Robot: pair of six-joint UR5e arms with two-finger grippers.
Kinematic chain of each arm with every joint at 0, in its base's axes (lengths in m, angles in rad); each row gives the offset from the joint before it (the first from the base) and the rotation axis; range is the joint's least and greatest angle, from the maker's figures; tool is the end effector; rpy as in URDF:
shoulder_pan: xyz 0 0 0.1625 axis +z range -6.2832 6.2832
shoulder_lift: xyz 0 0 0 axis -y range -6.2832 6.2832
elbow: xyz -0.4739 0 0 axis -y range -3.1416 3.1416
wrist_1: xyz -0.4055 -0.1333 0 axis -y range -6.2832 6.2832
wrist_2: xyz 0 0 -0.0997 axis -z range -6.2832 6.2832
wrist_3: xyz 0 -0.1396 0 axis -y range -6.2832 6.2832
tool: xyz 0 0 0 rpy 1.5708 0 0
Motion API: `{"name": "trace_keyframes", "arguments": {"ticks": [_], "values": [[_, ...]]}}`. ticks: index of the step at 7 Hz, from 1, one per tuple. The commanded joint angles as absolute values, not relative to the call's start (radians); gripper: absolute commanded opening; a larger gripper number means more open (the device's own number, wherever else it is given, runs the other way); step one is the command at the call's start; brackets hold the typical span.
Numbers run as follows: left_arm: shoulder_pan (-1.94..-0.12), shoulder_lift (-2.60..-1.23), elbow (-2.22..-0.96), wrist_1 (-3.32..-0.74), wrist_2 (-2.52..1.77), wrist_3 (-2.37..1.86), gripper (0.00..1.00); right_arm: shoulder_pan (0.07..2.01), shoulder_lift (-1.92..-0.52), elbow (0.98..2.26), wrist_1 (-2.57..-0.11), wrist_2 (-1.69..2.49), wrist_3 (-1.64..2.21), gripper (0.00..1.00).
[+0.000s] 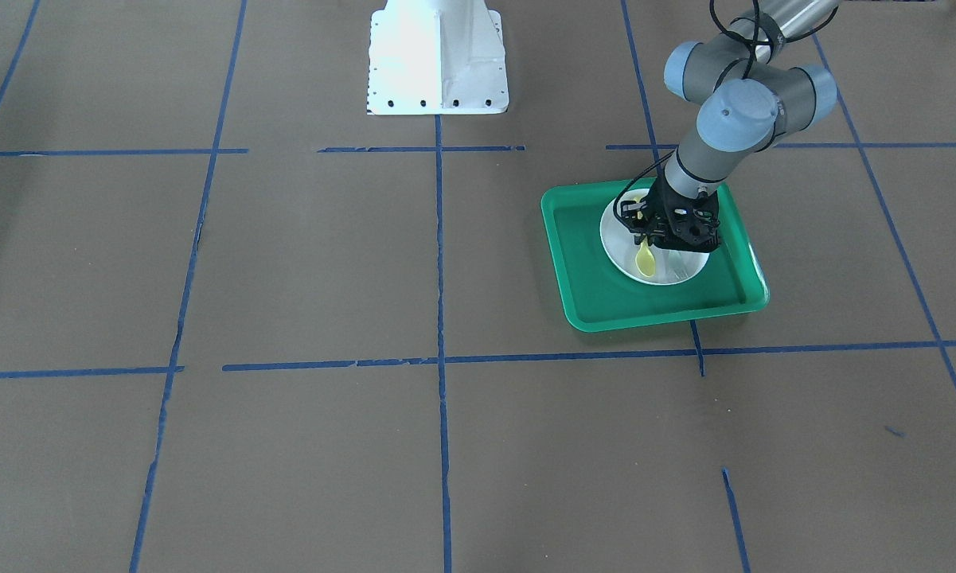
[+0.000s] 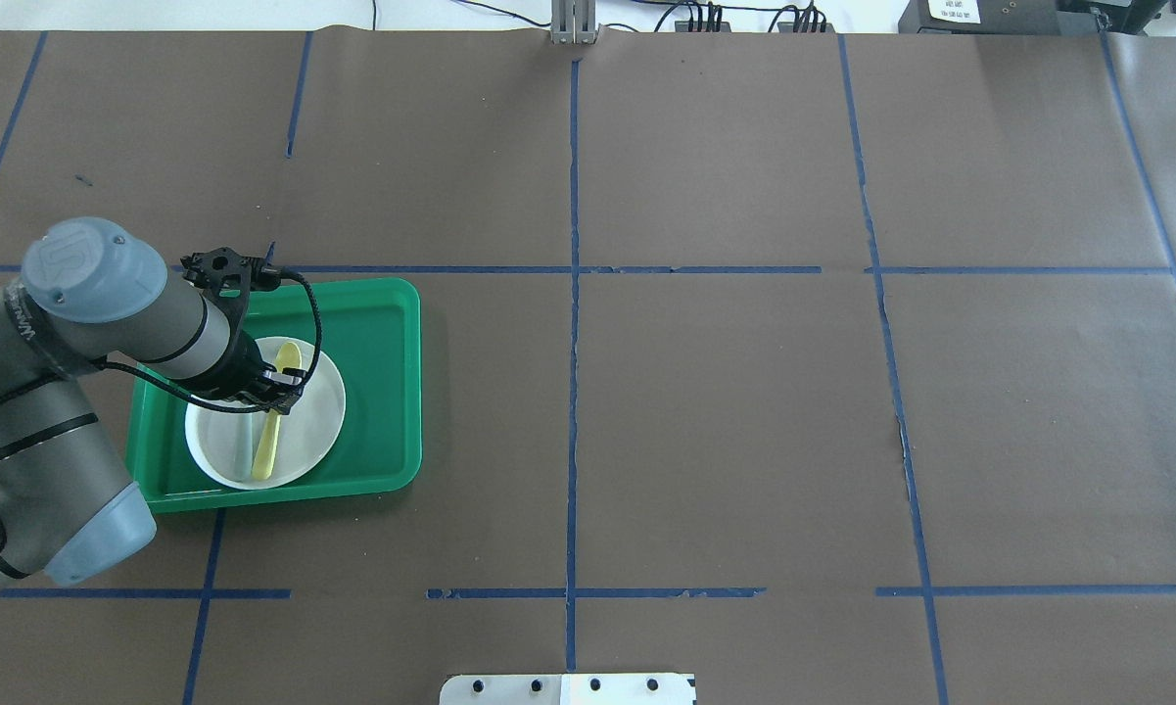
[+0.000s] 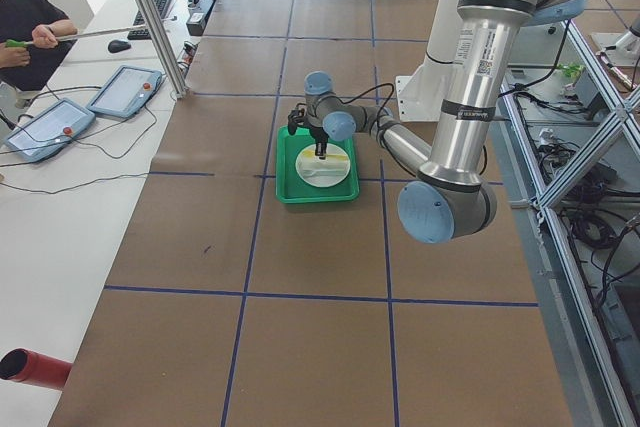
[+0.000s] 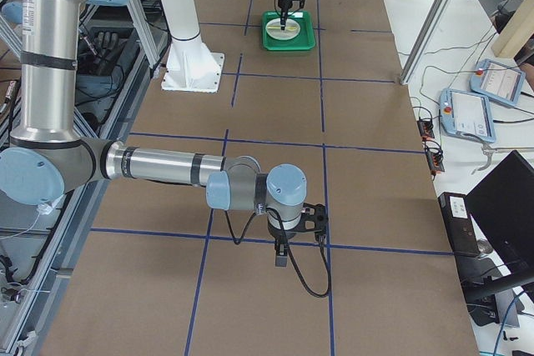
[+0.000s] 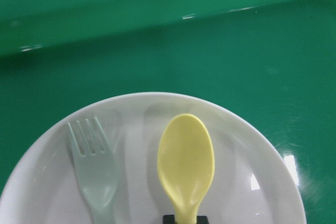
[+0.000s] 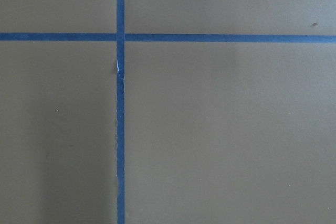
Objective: Place spoon
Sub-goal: 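Lower the left gripper and close it on the yellow spoon, then lift the yellow spoon and carry it off the plate onto the tray beside it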
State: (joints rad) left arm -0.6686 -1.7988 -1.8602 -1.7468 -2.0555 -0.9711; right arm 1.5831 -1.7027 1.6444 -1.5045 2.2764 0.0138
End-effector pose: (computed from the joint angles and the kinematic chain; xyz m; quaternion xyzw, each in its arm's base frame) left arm 0.4404 -0.4349 0.4548 0.0136 0.3995 0.0500 0.9153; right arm 0.0482 -0.4425 0.7614 0.0035 -0.3455 0.0109 0.9383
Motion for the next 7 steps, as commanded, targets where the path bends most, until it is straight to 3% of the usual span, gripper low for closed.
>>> {"name": "trace_keyframes", "arguments": {"ticks": [1,3,5,7], "values": [[-0.733,-1.834,-1.994,-1.501,-2.057,-0.898,0.04,1.583,-1.703,1.644,-1.505,2.276,0.014,1.00],[-0.752,-1.906,-1.977,-1.451,-2.103,-0.914,0.03,1.583,-1.703,1.644,-1.503,2.276,0.014,1.00],[-0.721,-2.017,-1.863,-1.489,-2.138,-1.065,0.03,1.583,-1.703,1.644,-1.505,2.276,0.014,1.00],[-0.704,-2.017,-1.804,-1.586,-2.135,-1.115,0.03,1.583,-1.703,1.644,-1.505,2.276,0.014,1.00]]}}
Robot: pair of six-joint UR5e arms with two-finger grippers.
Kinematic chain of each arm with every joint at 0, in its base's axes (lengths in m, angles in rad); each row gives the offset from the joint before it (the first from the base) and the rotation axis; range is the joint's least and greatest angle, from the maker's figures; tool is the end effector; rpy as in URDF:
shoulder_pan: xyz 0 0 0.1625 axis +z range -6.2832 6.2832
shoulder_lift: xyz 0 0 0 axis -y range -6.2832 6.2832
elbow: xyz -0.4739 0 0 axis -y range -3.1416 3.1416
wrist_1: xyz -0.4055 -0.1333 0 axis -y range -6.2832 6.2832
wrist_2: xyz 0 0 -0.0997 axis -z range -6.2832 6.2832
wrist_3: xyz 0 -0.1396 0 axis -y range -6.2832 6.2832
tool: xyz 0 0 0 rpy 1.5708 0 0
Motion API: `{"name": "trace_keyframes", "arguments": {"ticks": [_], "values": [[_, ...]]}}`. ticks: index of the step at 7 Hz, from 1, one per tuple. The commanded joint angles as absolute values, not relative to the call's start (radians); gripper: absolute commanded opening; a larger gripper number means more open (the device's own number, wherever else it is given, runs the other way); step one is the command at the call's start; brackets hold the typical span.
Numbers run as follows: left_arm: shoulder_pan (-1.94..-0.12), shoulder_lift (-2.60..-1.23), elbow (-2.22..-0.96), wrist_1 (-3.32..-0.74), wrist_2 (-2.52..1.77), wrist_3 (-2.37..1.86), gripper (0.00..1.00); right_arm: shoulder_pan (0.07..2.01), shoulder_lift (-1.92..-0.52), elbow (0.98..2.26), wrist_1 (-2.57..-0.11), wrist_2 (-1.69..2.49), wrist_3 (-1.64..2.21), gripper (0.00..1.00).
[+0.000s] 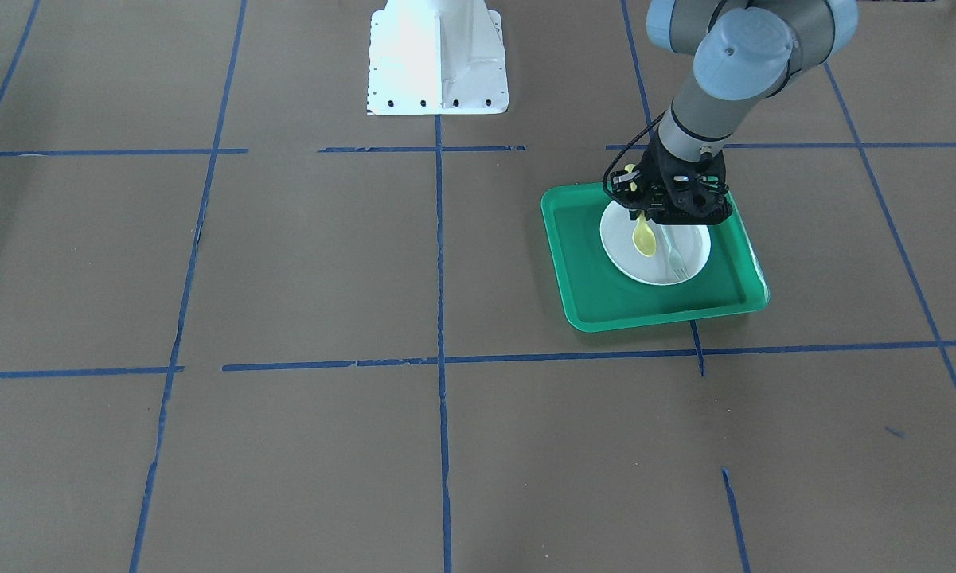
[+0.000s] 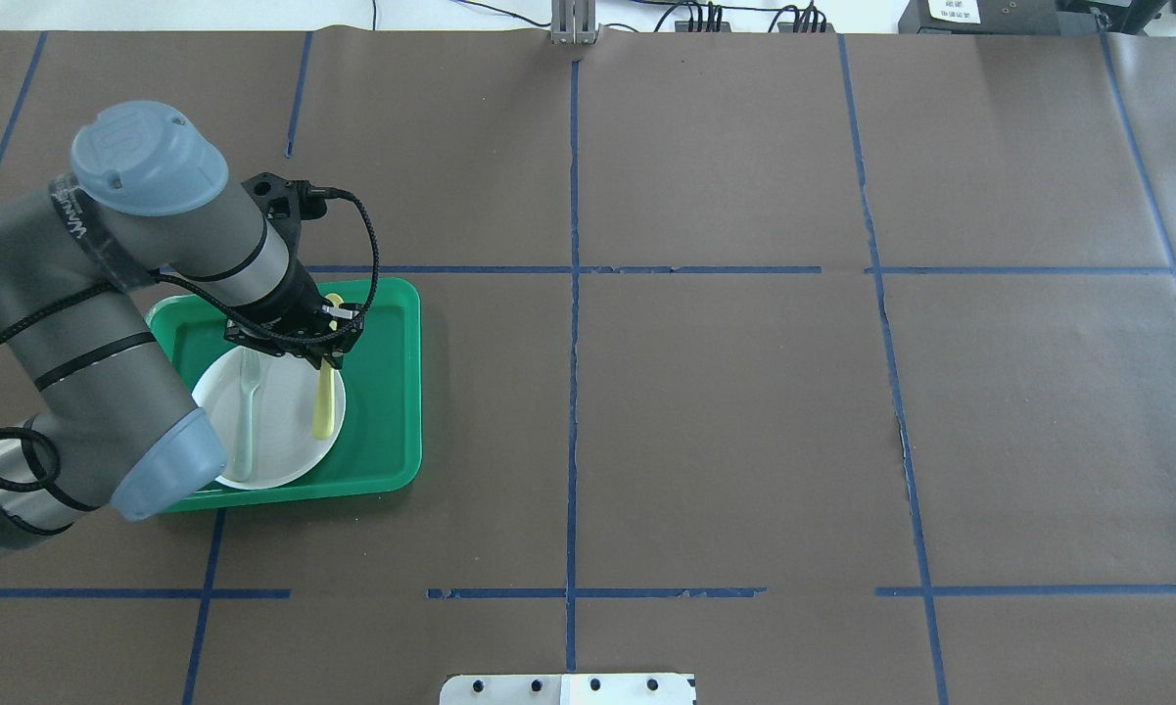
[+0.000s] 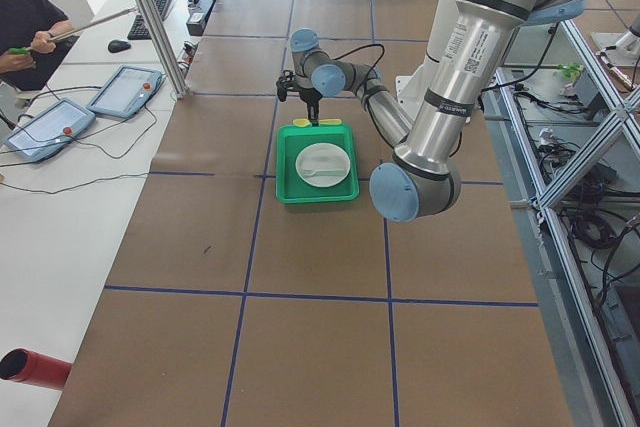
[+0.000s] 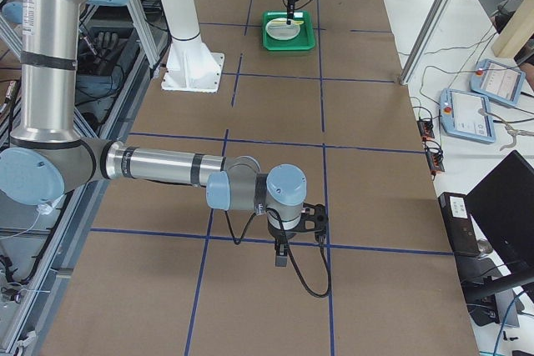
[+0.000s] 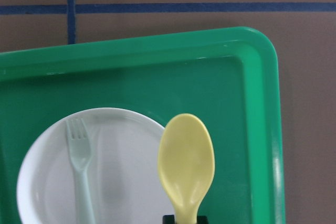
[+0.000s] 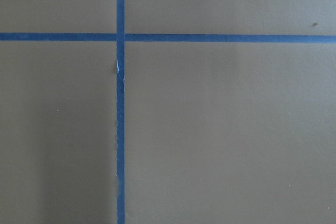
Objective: Place spoon
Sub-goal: 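Lift the yellow spoon and carry it off the plate onto the tray beside it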
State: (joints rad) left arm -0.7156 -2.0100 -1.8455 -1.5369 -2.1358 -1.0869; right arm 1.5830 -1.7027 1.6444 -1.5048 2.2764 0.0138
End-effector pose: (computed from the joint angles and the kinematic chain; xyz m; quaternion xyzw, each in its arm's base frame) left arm 0.4594 -0.4770 0.3549 -0.0362 0.4127 -0.0123 0.9101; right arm 0.0482 -0.4424 0.7614 0.0033 -0.3455 0.0109 0.9383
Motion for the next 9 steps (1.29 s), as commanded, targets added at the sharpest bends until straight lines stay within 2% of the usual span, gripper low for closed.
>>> {"name": "trace_keyframes", "arguments": {"ticks": [1,3,7,8,9], "values": [[-0.704,-2.019,-1.757,-1.645,-2.135,-1.123,0.03,1.583,-1.703,1.644,-1.503,2.276,0.014,1.00],[-0.686,-2.017,-1.672,-1.735,-2.132,-1.126,0.03,1.583,-1.703,1.644,-1.505,2.276,0.014,1.00],[-0.638,-2.019,-1.640,-1.761,-2.129,-1.137,0.05,1.583,-1.703,1.644,-1.505,2.276,0.014,1.00],[-0.638,-2.019,-1.641,-1.763,-2.129,-1.134,0.19,1.583,-1.703,1.644,-1.505,2.276,0.014,1.00],[-0.638,-2.016,-1.643,-1.763,-2.129,-1.125,0.65,1.583,-1.703,1.644,-1.505,2.276,0.014,1.00]]}}
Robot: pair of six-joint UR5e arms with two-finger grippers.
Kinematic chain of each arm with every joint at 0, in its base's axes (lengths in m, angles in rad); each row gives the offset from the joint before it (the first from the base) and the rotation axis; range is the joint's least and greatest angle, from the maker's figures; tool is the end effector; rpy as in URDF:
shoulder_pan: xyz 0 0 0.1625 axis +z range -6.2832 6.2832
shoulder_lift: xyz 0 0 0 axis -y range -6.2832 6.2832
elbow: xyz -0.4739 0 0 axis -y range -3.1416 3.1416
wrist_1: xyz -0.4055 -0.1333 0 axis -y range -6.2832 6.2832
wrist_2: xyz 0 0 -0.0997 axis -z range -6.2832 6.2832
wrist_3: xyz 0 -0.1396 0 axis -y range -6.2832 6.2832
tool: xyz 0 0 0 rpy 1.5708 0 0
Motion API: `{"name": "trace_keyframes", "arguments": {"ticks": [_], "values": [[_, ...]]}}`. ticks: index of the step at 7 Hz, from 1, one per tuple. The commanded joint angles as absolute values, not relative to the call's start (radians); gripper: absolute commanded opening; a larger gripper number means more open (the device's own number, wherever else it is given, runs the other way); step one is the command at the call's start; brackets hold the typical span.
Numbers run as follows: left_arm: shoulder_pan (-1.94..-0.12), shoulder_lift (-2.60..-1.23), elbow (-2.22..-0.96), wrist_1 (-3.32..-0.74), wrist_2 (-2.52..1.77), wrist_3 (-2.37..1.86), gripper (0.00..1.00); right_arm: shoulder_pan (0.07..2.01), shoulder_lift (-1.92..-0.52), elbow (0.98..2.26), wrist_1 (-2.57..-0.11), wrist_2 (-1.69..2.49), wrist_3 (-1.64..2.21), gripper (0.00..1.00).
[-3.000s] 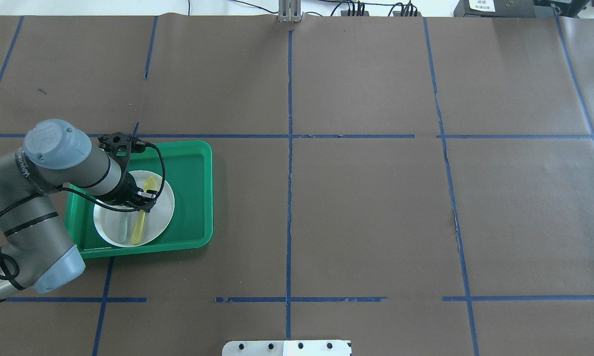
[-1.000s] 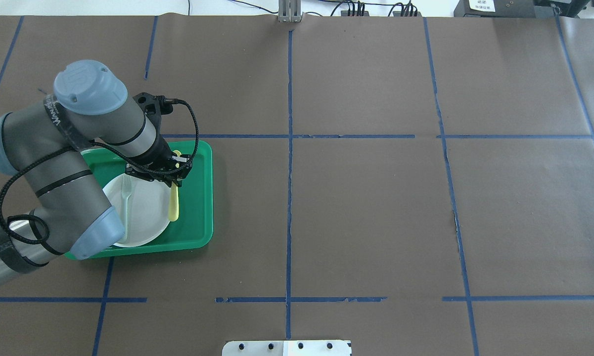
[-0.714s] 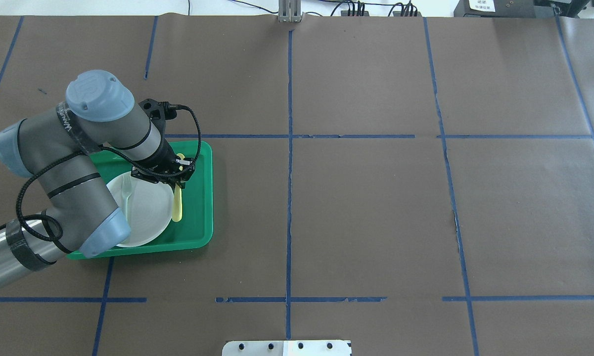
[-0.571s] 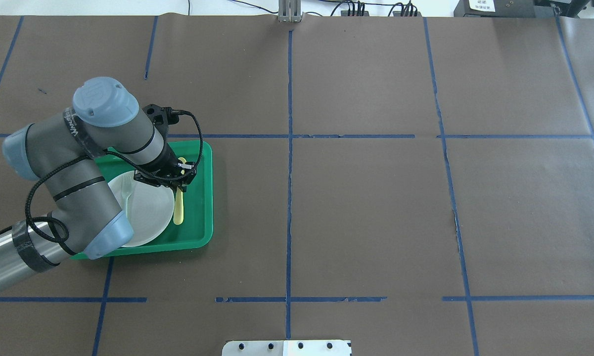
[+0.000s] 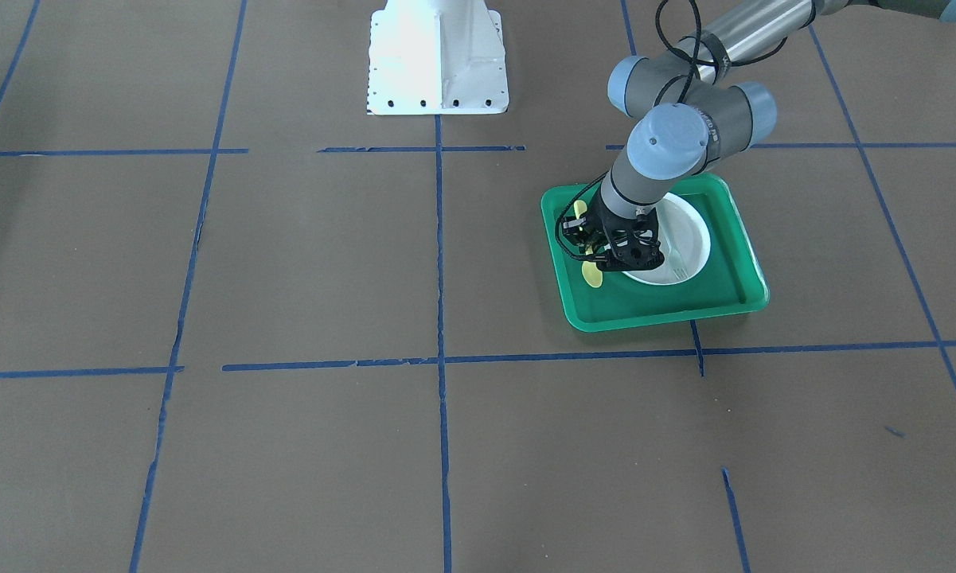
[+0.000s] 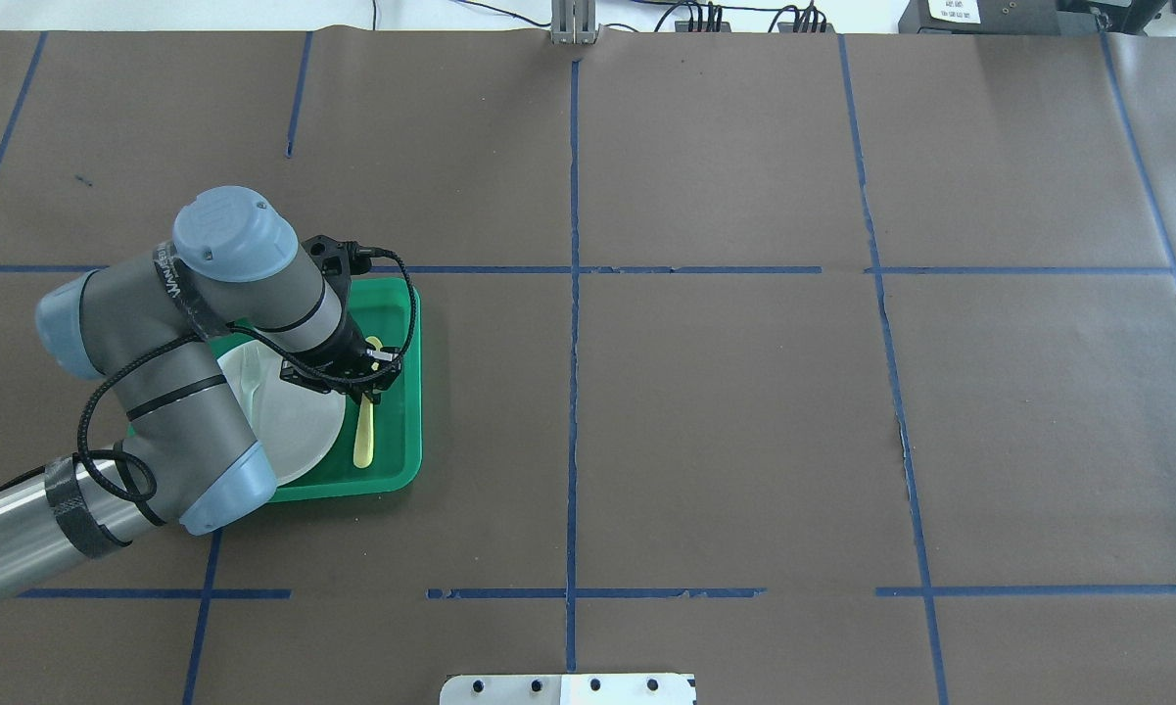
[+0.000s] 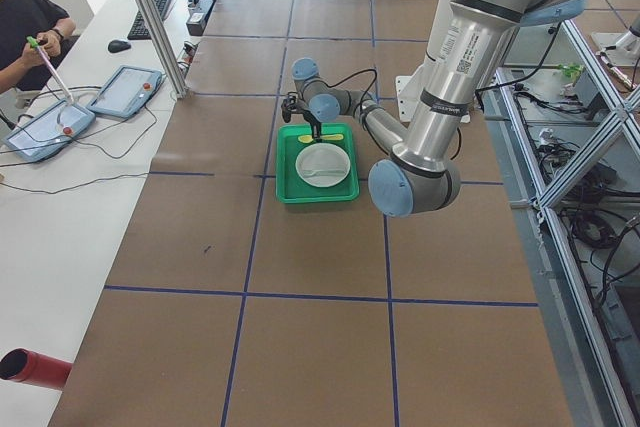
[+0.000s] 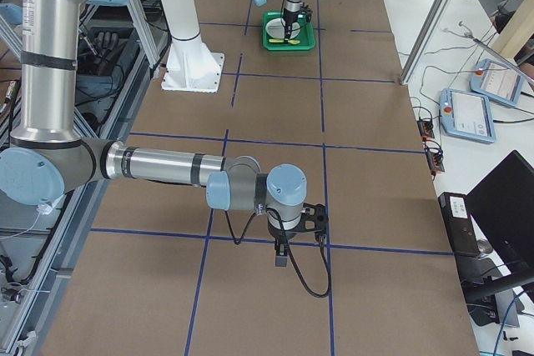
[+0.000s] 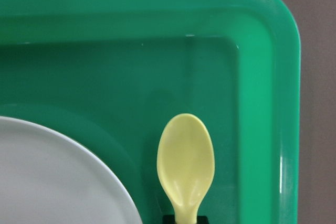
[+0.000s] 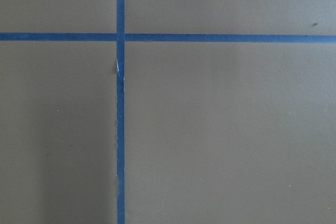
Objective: Place spoon
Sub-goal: 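Lift the yellow spoon and carry it off the plate onto the tray beside it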
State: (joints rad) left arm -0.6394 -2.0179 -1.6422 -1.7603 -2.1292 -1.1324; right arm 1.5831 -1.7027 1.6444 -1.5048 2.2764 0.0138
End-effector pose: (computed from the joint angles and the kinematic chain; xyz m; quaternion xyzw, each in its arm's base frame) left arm 0.5342 -0.4712 0.4140 -0.0508 0.4187 0.0046 0.9067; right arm 0.0482 -0.4424 0.7614 0.0034 -0.3455 0.0109 0.9383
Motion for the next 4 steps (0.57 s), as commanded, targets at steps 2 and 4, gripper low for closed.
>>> {"name": "trace_keyframes", "arguments": {"ticks": [2,4], "values": [[-0.649,-2.011,-1.658,-1.764,-2.128,-1.121,1.00,1.583,-1.703,1.644,-1.505,2.276,0.014,1.00],[-0.704,-2.003,-1.715,-1.747,-2.134,-1.115,1.00,1.583,-1.703,1.644,-1.505,2.276,0.014,1.00]]}}
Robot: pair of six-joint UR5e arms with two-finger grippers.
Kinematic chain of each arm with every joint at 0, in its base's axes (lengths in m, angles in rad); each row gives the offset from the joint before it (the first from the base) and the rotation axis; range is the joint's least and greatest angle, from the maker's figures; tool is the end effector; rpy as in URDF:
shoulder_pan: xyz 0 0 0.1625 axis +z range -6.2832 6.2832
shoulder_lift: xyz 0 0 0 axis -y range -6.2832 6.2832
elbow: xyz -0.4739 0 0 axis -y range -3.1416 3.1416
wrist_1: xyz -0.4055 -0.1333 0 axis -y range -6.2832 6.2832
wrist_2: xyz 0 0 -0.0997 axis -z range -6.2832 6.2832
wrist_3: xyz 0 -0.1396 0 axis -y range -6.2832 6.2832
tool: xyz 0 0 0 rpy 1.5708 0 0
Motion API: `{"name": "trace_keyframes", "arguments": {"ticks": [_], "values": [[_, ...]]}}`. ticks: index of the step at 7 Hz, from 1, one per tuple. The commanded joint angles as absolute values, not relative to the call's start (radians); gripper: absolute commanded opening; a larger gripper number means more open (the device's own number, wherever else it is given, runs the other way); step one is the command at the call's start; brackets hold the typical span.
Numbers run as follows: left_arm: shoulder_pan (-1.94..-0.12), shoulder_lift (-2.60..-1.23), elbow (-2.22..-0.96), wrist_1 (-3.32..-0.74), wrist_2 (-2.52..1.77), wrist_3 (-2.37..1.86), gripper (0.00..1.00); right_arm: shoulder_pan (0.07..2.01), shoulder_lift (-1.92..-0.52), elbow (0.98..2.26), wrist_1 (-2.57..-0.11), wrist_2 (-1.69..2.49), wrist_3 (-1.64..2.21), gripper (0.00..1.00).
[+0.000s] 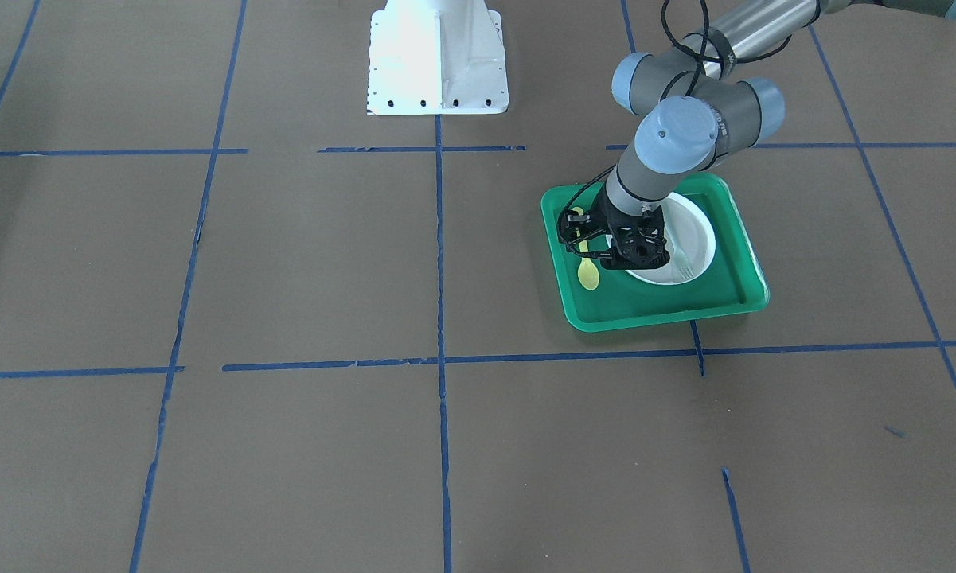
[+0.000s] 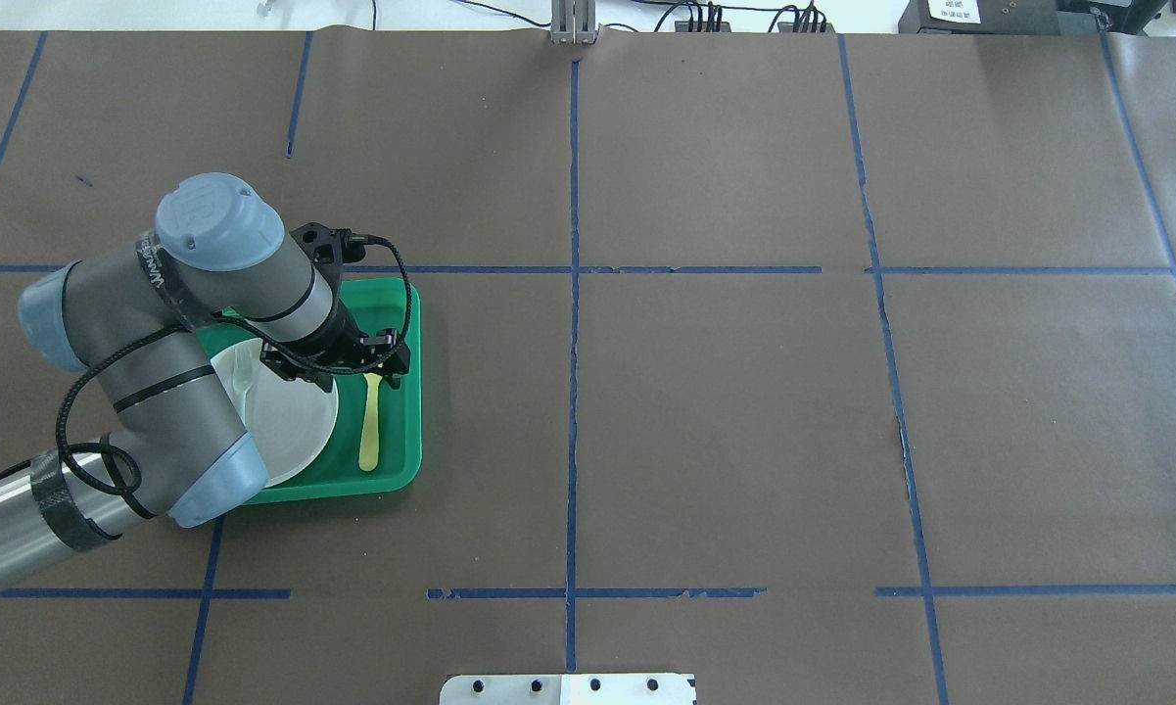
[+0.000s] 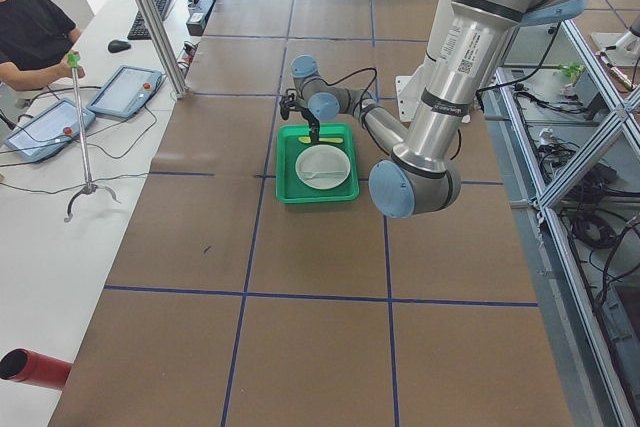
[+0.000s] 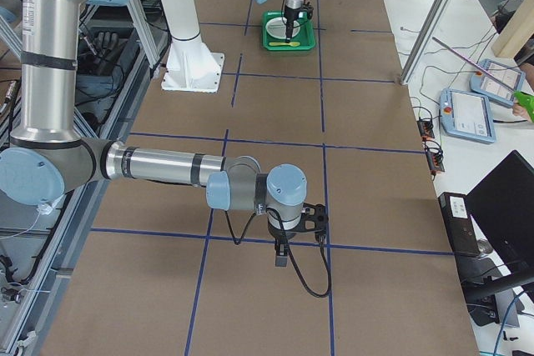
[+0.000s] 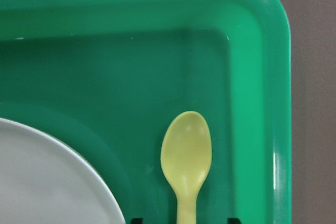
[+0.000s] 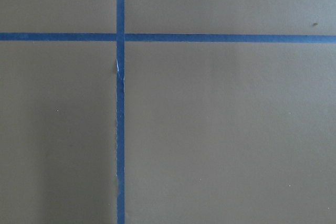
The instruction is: Place spoon
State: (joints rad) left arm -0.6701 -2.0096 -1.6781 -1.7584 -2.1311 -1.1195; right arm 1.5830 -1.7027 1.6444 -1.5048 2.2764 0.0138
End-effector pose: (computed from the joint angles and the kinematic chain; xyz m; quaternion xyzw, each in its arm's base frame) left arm 0.5128 -0.4818 0.4020 -0.0353 0.4292 0.0006 0.9025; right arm 0.0482 -0.4424 0.7614 0.0033 -0.3455 0.0109 0.9383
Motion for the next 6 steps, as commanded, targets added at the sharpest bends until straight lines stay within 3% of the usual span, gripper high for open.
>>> {"name": "trace_keyframes", "arguments": {"ticks": [1,4,6], "values": [[-0.753,-2.002,-1.765,-1.711,-2.137,-1.098,1.00,1.583,-1.703,1.644,-1.505,2.276,0.014,1.00],[-1.024,-2.000,-1.974,-1.474,-2.154,-0.765,1.00,1.583,-1.703,1.644,-1.505,2.276,0.012,1.00],[-1.157,-1.912,-1.948,-1.477,-2.161,-0.511,1.00,1.583,-1.703,1.644,-1.505,2.276,0.014,1.00]]}}
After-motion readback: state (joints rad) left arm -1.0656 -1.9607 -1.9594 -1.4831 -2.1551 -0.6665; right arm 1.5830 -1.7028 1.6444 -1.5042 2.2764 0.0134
